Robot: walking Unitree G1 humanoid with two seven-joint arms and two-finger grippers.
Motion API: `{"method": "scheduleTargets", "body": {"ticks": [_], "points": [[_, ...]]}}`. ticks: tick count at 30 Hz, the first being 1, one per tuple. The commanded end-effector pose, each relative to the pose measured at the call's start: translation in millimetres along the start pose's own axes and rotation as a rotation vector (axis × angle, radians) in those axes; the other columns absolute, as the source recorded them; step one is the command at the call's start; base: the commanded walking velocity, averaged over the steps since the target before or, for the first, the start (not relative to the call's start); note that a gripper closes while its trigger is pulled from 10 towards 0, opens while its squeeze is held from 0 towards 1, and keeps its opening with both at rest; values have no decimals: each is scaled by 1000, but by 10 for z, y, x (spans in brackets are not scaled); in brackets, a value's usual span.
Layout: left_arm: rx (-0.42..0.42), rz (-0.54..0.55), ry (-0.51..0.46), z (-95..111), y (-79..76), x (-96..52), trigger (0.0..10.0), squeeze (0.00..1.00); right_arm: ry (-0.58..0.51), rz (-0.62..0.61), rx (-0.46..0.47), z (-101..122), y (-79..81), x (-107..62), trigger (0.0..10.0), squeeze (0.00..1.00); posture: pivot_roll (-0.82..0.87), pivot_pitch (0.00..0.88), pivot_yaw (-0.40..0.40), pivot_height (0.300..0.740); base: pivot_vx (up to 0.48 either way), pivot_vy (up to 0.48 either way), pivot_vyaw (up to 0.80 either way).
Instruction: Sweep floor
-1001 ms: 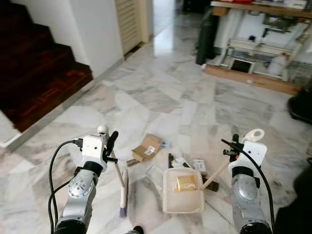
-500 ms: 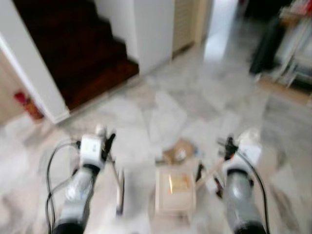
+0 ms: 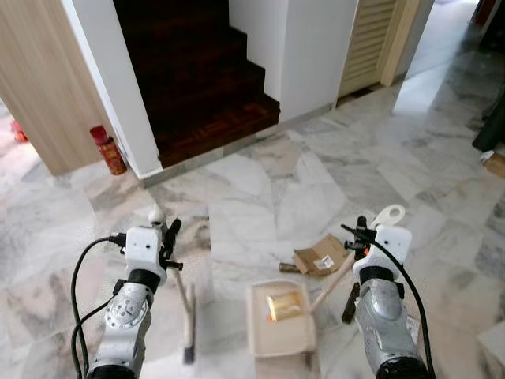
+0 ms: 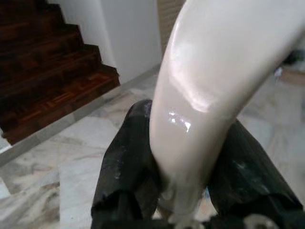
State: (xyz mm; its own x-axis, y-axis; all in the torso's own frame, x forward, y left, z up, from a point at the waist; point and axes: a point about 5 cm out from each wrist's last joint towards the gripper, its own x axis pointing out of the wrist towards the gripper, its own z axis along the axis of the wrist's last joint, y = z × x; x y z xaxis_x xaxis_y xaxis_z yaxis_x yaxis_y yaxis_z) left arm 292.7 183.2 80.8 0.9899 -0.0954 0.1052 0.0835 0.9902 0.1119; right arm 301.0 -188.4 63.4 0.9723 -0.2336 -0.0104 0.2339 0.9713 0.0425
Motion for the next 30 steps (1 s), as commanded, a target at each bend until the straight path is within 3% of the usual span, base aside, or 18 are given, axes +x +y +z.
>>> {"method": "scheduleTargets", "body": {"ticks": [1, 5, 8, 21, 30], "points": [[2, 5, -59, 148, 4, 85, 10000, 0, -39, 2, -2, 114, -5, 54, 10000, 0, 45, 0, 22, 740, 0, 0, 0], [-6, 7, -59, 153, -8, 83, 10000, 0, -15, 6, 15, 91, -4, 49, 10000, 0, 38, 0, 23, 740, 0, 0, 0], [-8, 10, -56, 148, -15, 43, 10000, 0, 72, -24, 110, -20, -36, 15, 10000, 0, 42, 0, 26, 740, 0, 0, 0], [4, -23, -58, 190, -70, 17, 10000, 0, 68, -13, 109, 14, -33, 31, 10000, 0, 40, 20, 35, 740, 0, 0, 0], [-6, -23, -48, 187, -79, 17, 10000, 0, 65, 2, 112, 25, -10, 33, 10000, 0, 36, 16, 34, 740, 0, 383, 0]]}}
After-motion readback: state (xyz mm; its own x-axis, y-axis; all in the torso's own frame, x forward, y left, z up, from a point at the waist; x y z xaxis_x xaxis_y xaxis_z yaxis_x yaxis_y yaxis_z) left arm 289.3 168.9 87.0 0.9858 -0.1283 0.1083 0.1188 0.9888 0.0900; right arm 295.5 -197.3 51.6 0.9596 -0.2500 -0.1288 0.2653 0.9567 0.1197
